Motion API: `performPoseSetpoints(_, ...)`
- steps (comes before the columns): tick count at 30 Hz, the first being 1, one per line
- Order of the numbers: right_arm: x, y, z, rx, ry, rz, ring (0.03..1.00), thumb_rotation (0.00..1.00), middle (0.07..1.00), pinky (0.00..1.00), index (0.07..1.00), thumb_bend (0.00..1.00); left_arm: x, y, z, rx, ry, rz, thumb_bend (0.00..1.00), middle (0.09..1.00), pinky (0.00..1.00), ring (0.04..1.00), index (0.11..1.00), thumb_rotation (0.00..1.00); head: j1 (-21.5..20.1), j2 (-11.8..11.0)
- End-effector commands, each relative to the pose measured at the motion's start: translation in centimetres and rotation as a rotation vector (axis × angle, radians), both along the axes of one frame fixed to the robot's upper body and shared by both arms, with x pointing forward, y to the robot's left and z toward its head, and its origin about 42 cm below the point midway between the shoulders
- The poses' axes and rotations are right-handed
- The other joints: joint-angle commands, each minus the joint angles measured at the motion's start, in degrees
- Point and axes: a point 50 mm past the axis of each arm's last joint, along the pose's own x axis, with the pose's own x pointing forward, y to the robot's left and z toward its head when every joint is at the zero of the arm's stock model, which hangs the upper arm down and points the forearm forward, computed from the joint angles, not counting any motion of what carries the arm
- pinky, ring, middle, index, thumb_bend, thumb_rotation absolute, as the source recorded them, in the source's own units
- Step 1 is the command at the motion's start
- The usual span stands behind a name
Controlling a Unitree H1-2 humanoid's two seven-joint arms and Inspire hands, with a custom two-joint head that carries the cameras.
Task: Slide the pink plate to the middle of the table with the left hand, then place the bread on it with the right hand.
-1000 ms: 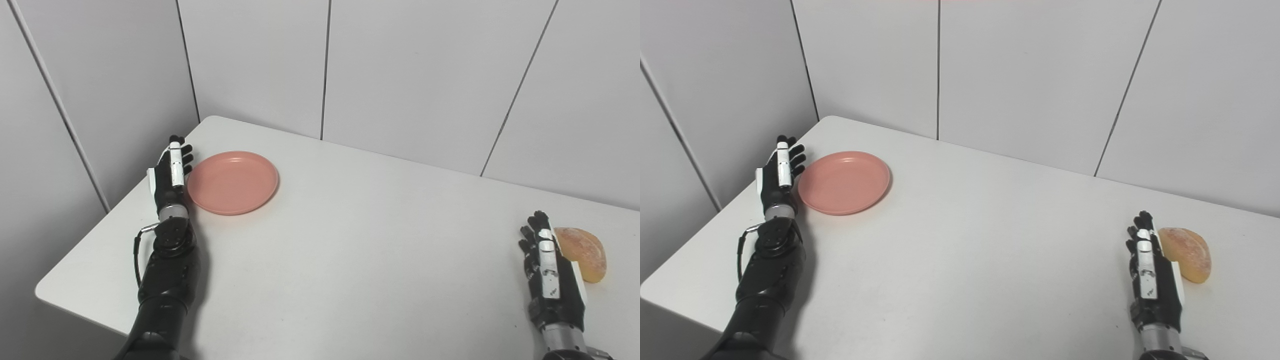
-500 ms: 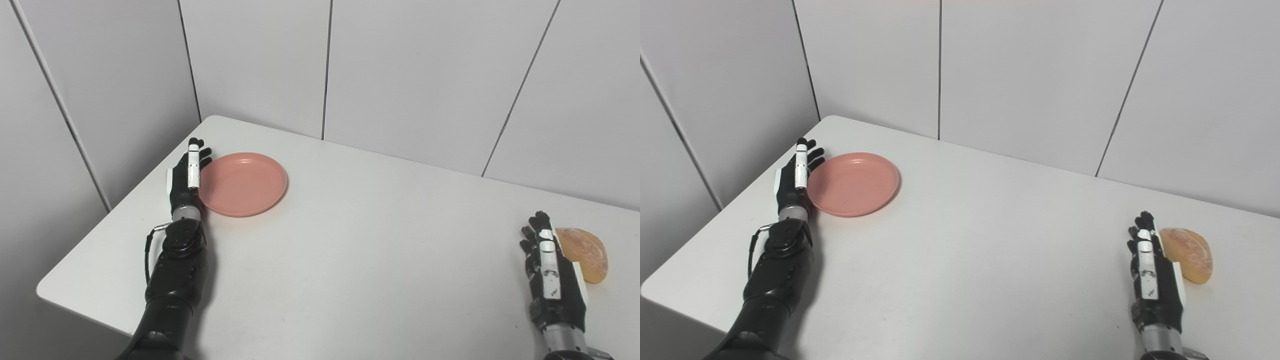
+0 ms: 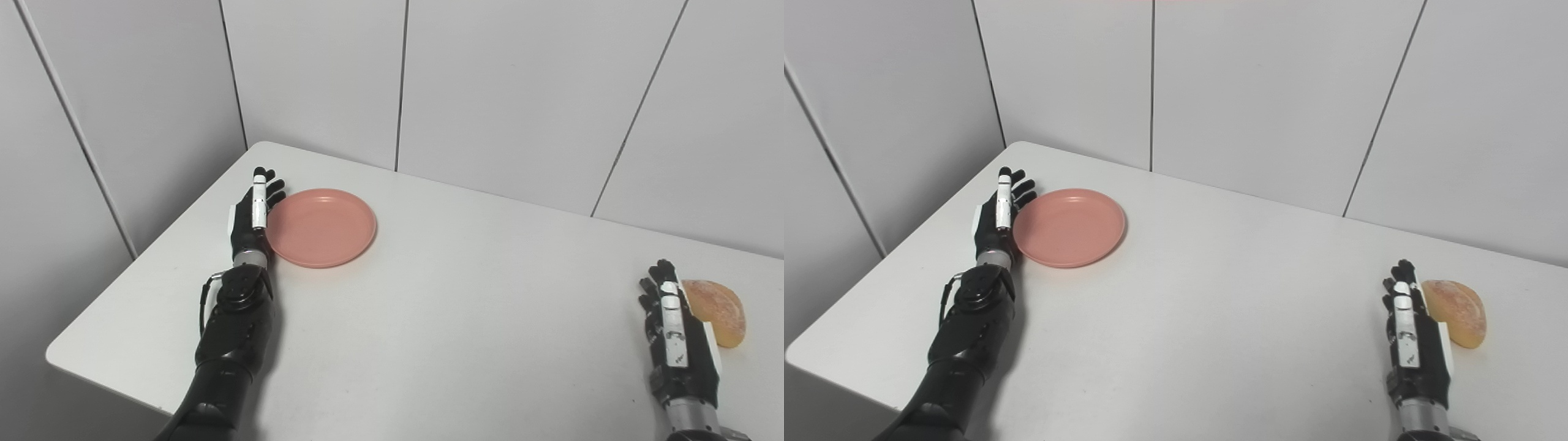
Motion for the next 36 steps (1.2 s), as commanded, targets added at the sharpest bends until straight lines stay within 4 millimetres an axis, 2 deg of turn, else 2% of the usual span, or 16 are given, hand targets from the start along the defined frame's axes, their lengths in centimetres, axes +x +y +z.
performPoseSetpoints(1, 0.2, 0.2, 0.8, 0.013, -0.033, 0.009, 0.971, 0.87, 0.965, 1.00, 0.957, 0.49, 1.8, -1.7, 2.2, -0.001, -0.050, -0.070, 0.59, 0.816, 0.83, 0.832, 0.810, 1.00, 0.0, 0.1)
performPoseSetpoints(9, 0.2, 0.1, 0.8, 0.008, -0.032, 0.001, 0.966, 0.87, 0.965, 1.00, 0.960, 0.48, 2.0, -4.2, 2.5, -0.026, -0.040, -0.142, 0.56, 0.819, 0.83, 0.833, 0.808, 1.00, 0.6, 0.3)
performPoseSetpoints(14, 0.4, 0.0, 0.8, 0.012, -0.039, 0.004, 0.967, 0.87, 0.965, 1.00, 0.958, 0.45, 2.2, -5.8, 2.5, 0.036, -0.032, -0.206, 0.54, 0.827, 0.84, 0.841, 0.814, 1.00, 0.7, 0.3)
performPoseSetpoints(21, 0.5, 0.0, 0.9, 0.019, -0.034, -0.005, 0.965, 0.85, 0.955, 1.00, 0.946, 0.44, 2.2, -7.5, 2.0, 0.049, -0.017, -0.287, 0.56, 0.829, 0.83, 0.840, 0.815, 1.00, 0.4, 0.5)
performPoseSetpoints(27, 0.5, 0.2, 0.9, 0.028, -0.039, -0.006, 0.958, 0.81, 0.950, 1.00, 0.937, 0.47, 2.2, -9.5, 1.8, 0.073, -0.003, -0.351, 0.54, 0.842, 0.83, 0.849, 0.829, 1.00, -0.8, 0.6)
performPoseSetpoints(36, 0.3, 0.4, 0.9, 0.014, -0.042, 0.010, 0.968, 0.84, 0.975, 1.00, 0.968, 0.48, 2.2, -12.6, 1.8, 0.047, 0.016, -0.422, 0.54, 0.862, 0.86, 0.873, 0.850, 1.00, -3.4, 1.5)
